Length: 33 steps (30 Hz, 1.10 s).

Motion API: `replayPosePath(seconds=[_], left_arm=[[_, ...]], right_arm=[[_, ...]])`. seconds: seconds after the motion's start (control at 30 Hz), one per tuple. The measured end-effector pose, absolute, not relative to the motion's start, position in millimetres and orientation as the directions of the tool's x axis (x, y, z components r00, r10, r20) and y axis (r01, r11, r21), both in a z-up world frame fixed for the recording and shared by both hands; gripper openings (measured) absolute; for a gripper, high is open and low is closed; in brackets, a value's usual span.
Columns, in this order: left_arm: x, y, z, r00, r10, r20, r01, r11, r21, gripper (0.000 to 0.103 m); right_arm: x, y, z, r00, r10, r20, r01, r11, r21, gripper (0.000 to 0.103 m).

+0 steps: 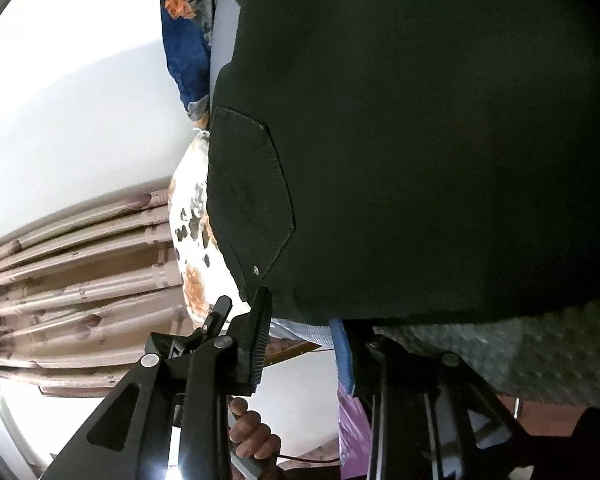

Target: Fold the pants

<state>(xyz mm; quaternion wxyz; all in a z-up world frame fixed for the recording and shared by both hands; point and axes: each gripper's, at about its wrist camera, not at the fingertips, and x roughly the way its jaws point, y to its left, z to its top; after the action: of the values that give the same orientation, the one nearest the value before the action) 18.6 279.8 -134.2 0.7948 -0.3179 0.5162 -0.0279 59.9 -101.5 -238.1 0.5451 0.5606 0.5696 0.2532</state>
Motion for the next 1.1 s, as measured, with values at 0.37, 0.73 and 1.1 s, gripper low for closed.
replayPosePath(seconds=[0.37,0.73,1.1], left_arm=[[19.4,281.9,-124.4,0.504,-0.305,-0.808,-0.287,0.823,-0.49,0.063],[24.8,238.0,-94.0,0.538,-0.298,-0.789,-0.148,0.888,-0.436,0.063],[66.2,187.2,-123.3,0.524,-0.34,-0.781,-0.068,0.898,-0.436,0.064]], right_arm=[[56.0,-100.3,-235.1,0.195,0.892,-0.409,0.318,0.337,0.886,0.005],[47.3,-132.6,-199.9,0.006,0.94,-0.342,0.282,0.326,0.902,0.064],[190.6,-191.5,-96.9,0.251,0.641,-0.725,-0.512,0.724,0.463,0.049]])
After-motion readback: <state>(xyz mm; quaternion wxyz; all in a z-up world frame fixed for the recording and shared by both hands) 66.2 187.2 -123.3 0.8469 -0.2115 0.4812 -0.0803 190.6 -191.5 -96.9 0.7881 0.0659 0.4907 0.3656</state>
